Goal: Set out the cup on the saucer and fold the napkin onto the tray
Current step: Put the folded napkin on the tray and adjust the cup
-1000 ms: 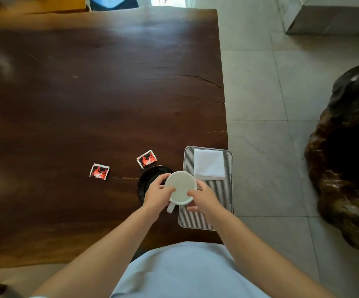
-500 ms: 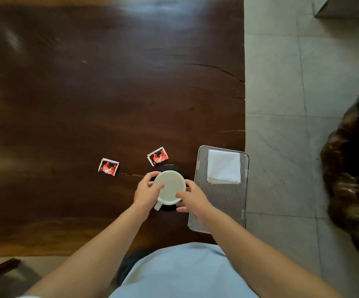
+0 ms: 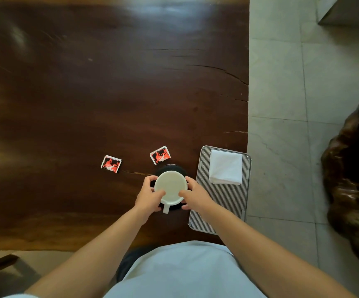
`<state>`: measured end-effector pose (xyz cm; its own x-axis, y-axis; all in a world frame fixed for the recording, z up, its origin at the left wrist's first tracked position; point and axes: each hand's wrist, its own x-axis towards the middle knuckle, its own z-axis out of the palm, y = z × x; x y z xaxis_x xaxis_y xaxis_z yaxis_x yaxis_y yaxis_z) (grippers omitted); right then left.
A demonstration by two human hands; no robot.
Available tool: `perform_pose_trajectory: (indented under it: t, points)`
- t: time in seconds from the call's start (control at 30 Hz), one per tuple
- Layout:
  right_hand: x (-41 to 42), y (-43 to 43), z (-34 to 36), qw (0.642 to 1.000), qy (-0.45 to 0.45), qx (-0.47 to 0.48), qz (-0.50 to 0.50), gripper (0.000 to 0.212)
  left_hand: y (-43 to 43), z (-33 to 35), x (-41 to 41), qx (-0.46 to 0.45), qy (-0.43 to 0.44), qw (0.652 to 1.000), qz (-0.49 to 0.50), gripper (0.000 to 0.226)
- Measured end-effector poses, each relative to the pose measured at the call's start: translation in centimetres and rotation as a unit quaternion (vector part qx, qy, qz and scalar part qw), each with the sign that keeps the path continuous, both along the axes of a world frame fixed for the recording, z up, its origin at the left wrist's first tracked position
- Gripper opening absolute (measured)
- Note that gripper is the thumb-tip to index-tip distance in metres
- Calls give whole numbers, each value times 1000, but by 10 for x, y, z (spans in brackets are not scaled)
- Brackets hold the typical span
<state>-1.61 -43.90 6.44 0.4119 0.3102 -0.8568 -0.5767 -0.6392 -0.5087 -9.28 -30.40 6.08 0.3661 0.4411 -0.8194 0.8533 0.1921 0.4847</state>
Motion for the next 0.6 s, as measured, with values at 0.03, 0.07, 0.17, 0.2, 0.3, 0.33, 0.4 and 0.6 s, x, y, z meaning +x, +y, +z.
perform_pose_trajectory:
  t: [0.03,0.07,0.17,0.2,0.3,0.33,0.4,0.6]
  points:
    - [-1,0,0,1000,2,-2,1,70,0,1,-1,-2,-6,1000,12,50]
    - [-2,-1,1,1000,2,-3,2,68,-1,1,-2,3,-15,1000,24,47]
    - [-3,-1,2,1000,0,-3,-1,70,-1,1,-4,42,-35,997,51,39]
    - [-3,-1,3,1000,2,-4,-3,73,-1,1,-5,54,-33,997,51,38]
    - [-5,-2,5,1000,4,-3,-5,74,-3,2,-8,61,-20,997,37,40]
    - [-5,-2,6,1000,4,-2,-7,74,-4,4,-8,56,-18,998,31,41]
    - [-6,-3,8,1000,1,-1,-9,73,-4,8,-10,40,-6,999,12,45]
    - [-19,-5,13,1000,-25,12,-7,71,-7,18,-22,-39,8,999,3,66]
